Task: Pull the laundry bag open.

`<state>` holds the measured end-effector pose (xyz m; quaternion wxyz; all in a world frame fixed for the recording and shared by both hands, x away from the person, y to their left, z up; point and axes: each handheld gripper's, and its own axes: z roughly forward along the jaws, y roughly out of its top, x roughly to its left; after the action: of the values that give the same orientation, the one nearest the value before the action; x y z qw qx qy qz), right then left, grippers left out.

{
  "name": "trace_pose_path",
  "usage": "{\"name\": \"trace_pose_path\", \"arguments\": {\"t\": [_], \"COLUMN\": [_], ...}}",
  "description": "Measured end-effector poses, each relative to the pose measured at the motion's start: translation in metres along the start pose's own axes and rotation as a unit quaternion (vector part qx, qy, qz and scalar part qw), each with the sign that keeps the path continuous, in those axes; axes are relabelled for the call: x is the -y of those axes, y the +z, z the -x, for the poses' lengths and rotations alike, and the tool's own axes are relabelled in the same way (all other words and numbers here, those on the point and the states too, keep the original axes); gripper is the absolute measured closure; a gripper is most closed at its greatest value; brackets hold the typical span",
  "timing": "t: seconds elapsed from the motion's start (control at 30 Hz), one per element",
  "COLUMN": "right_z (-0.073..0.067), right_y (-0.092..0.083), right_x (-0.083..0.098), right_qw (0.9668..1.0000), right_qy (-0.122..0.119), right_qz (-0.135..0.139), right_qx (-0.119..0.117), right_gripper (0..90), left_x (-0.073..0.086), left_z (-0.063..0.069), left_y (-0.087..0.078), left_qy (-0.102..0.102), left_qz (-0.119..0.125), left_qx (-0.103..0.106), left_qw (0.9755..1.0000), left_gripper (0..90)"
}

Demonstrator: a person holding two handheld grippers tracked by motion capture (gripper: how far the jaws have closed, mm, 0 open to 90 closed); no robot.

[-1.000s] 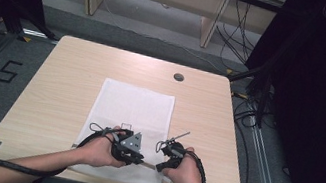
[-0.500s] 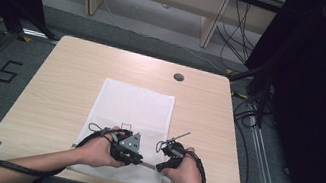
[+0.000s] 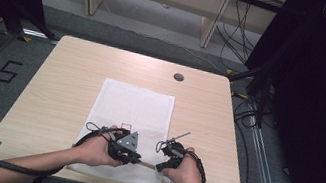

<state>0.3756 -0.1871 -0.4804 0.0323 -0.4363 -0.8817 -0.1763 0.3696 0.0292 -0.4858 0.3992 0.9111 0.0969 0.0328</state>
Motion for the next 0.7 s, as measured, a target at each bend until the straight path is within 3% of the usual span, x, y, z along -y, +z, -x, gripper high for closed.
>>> {"name": "trace_pose_path", "arguments": {"t": [0.47, 0.5, 0.7], "right_z": [0.0002, -0.0008, 0.0002], "right_y": [0.0001, -0.0003, 0.0001], "right_x": [0.0, -0.0001, 0.0], "right_qw": [1.0, 0.9999, 1.0], "right_qy": [0.002, 0.011, 0.002], "right_qz": [0.0, -0.003, 0.0], "right_qx": [-0.001, -0.001, 0.0], "right_gripper": [90.0, 90.0, 90.0], "left_x": [0.0017, 0.0018, 0.0028], "left_z": [-0.0025, -0.0029, -0.002], "left_y": [-0.0048, -0.0052, -0.0059], "left_qy": [0.006, 0.008, 0.0], "left_qz": [-0.001, -0.002, -0.001], "left_qx": [-0.001, -0.002, -0.002], "left_qw": [1.0, 1.0, 1.0], "left_gripper": [82.1, 82.1, 82.1]}}
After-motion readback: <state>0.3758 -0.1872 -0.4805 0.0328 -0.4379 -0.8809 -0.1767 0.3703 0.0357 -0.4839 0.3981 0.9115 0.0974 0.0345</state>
